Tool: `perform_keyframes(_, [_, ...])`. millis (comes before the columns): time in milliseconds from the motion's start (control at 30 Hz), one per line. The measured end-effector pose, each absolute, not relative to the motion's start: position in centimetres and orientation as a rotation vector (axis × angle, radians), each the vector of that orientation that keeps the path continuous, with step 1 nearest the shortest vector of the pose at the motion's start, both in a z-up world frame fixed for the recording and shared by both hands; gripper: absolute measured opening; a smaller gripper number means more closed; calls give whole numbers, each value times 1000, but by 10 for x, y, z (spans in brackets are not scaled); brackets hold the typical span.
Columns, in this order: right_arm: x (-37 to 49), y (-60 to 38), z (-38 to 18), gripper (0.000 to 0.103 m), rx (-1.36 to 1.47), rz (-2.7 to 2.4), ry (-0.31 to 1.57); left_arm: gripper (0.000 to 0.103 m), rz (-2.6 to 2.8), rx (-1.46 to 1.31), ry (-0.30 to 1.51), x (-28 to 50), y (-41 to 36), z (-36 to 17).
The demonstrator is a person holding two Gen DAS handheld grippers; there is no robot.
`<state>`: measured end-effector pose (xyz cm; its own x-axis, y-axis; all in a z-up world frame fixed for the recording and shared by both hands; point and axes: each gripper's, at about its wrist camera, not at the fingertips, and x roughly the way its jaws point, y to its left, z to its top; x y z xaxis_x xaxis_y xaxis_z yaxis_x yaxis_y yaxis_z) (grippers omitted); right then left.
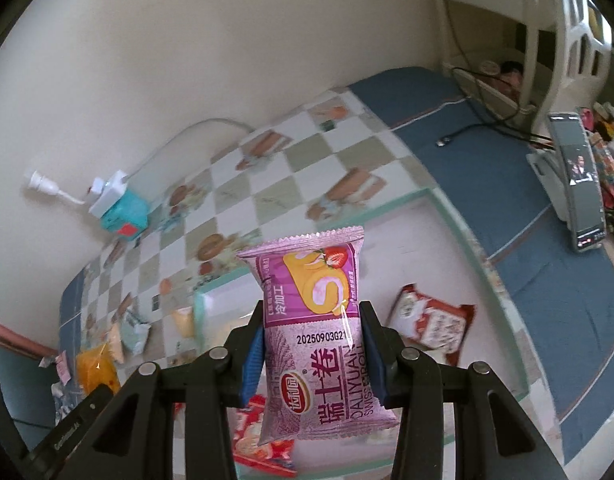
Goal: Organize snacks
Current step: 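Carry the orange bag over the tray with the left tool while the right tool carries the pink pack there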
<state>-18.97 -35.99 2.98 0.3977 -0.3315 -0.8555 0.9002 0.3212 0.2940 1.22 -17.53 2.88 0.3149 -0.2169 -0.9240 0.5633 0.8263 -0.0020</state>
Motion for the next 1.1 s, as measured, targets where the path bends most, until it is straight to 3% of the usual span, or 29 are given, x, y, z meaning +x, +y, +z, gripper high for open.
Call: perform_keyframes(1100, [-198,-398,-2,47,927,-961,815,45,-805,533,1182,-71,-294,-20])
